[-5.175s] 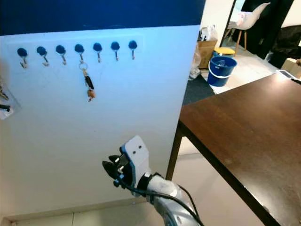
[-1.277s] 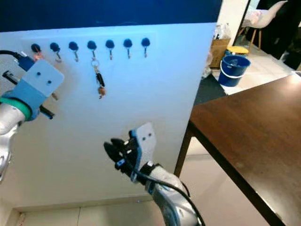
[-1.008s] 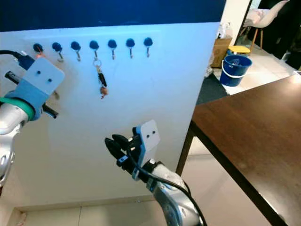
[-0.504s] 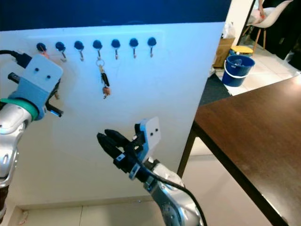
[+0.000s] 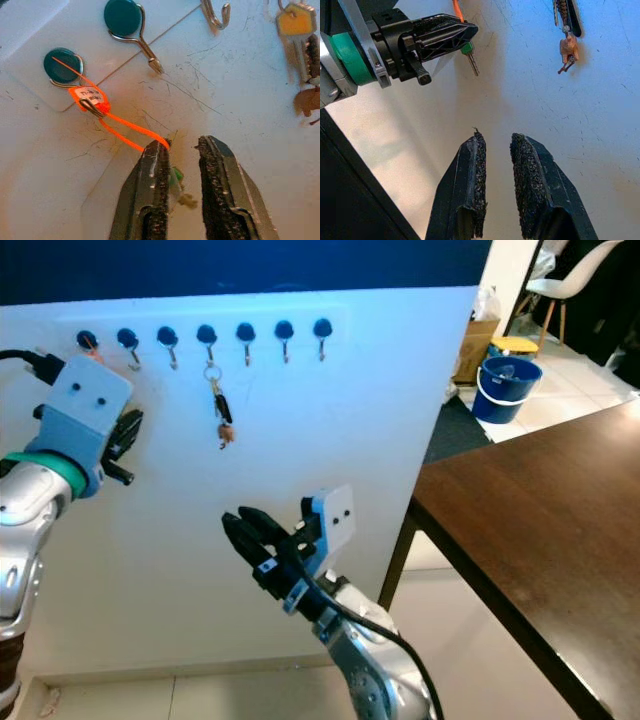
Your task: Hang keys on a hook
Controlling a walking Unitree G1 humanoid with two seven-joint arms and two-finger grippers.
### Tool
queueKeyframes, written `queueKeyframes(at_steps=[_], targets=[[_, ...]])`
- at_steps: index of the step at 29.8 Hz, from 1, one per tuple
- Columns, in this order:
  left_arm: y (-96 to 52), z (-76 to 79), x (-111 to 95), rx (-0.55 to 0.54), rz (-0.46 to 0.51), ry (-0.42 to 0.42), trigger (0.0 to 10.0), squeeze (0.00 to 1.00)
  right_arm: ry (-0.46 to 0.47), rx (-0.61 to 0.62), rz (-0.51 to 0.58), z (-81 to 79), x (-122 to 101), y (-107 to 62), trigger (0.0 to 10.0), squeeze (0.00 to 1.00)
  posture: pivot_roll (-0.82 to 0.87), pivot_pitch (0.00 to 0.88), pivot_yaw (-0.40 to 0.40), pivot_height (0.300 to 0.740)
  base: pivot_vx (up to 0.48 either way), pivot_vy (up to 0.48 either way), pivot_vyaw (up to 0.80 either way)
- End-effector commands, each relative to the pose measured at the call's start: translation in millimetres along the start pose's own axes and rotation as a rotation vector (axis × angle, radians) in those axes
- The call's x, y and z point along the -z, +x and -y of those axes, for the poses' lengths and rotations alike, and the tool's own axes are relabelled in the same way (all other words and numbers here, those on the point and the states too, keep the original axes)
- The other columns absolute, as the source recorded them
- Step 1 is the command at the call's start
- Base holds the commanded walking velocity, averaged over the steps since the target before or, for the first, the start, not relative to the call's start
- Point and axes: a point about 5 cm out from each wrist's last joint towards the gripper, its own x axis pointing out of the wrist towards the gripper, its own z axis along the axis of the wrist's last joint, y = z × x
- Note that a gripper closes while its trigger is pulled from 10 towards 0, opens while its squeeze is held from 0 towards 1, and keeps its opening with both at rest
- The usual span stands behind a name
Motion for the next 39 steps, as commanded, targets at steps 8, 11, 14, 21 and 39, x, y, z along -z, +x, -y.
queueKeyframes(at_steps=[8, 11, 14, 21, 39], targets=[[-1.7, 0.3, -7.4, 0.004, 0.055, -0.09, 10.0, 0.0, 0.012, 0.008, -0.012, -1.4, 5.1, 0.3, 10.0, 0.0, -0.14, 0.145, 0.136, 0.74, 0.0, 0.0, 0.0], [-2.9, -7.1, -10.9, -0.049, 0.082, -0.105, 10.0, 0.0, 0.012, 0.011, -0.013, -1.3, 5.4, 0.4, 10.0, 0.0, -0.14, 0.145, 0.136, 0.74, 0.0, 0.0, 0.0], [-3.7, -11.6, -11.3, -0.082, 0.087, -0.108, 10.0, 0.0, 0.011, 0.012, -0.014, -1.3, 5.5, 0.5, 10.0, 0.0, -0.14, 0.145, 0.138, 0.74, 0.0, 0.0, 0.0], [-8.6, -38.2, -14.5, -0.281, 0.141, -0.217, 10.0, 0.0, 0.011, 0.02, -0.022, -0.9, 6.8, 0.4, 10.0, 0.0, -0.14, 0.145, 0.138, 0.74, 0.0, 0.0, 0.0], [-35.3, -31.7, 40.3, -0.335, -0.09, -0.282, 10.0, 0.0, -0.014, 0.028, -0.159, 1.0, 27.6, -4.7, 10.0, 0.0, -0.14, 0.132, 0.144, 0.74, 0.0, 0.0, 0.0]])
